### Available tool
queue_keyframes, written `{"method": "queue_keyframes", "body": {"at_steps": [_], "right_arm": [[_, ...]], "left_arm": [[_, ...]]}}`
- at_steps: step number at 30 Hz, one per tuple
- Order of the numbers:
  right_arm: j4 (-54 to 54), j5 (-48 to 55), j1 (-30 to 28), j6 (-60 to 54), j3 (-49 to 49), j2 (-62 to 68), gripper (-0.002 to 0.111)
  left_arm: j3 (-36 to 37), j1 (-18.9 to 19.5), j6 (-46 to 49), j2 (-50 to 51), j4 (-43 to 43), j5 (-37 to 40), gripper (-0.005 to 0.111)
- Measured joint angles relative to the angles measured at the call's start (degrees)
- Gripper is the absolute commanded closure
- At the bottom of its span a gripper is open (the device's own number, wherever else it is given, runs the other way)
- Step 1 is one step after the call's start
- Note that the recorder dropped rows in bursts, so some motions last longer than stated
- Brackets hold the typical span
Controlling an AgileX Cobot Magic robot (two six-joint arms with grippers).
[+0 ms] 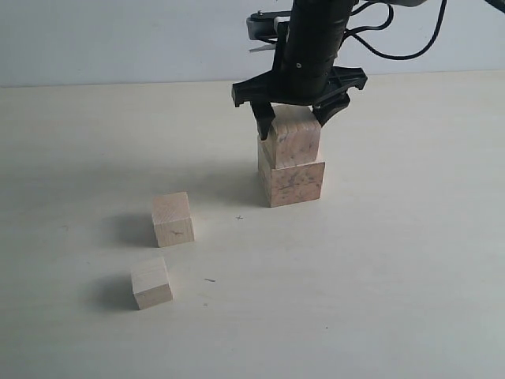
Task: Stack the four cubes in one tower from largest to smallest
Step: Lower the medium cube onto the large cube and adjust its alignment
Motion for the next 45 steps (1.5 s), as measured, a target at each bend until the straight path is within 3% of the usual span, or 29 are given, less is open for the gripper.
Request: {"method": "queue_keyframes", "body": {"at_steps": [45], "right_arm": [[0.7,1.9,0.1,-1.6,0.0,-1.4,0.037]], "left_arm": [[0.0,0.0,0.0,0.0,0.0,0.0,0.107]]}}
